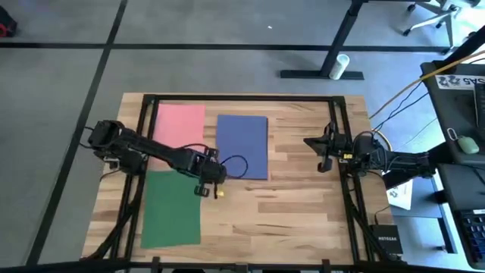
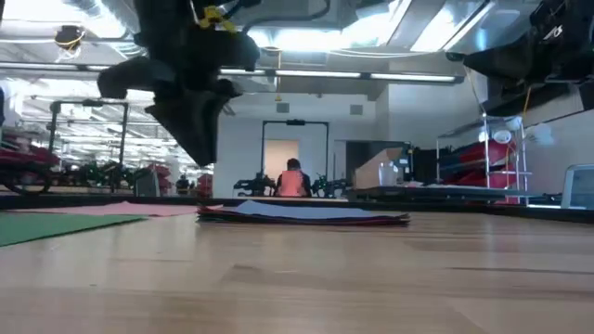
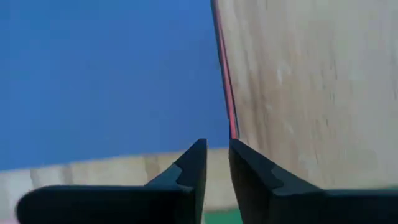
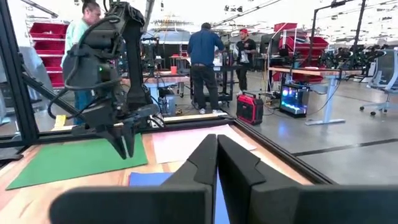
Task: Organize paper
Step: Move the blue paper to the top right of the table
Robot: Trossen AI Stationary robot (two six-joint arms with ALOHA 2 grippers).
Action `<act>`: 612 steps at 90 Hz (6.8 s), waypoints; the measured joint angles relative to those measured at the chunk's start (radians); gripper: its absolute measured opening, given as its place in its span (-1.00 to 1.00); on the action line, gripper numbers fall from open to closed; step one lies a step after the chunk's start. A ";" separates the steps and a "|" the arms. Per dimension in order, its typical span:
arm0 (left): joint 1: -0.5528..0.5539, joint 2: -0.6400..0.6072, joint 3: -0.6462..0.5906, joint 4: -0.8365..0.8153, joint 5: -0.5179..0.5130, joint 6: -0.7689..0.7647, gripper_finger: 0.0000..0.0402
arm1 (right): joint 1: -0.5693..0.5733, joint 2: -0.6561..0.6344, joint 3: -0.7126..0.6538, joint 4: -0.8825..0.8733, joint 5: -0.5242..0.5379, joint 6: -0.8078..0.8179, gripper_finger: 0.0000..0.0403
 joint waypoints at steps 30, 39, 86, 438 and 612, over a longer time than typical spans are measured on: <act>0.007 0.072 -0.001 -0.014 0.001 0.097 -0.38 | 0.000 0.000 0.000 -0.008 0.000 -0.004 -1.00; 0.008 0.092 -0.001 -0.011 0.001 0.102 -0.34 | 0.000 0.000 0.000 -0.010 0.000 -0.004 -1.00; 0.068 0.115 -0.001 -0.007 0.000 0.099 -0.32 | 0.000 0.000 0.000 -0.019 0.000 -0.022 -1.00; 0.170 0.237 0.107 0.520 0.012 0.448 -1.00 | 0.000 0.817 0.076 0.008 0.180 0.314 -1.00; 0.159 0.235 -0.023 0.505 -0.058 -0.129 -1.00 | -0.062 1.160 0.313 -0.148 -0.022 0.313 -1.00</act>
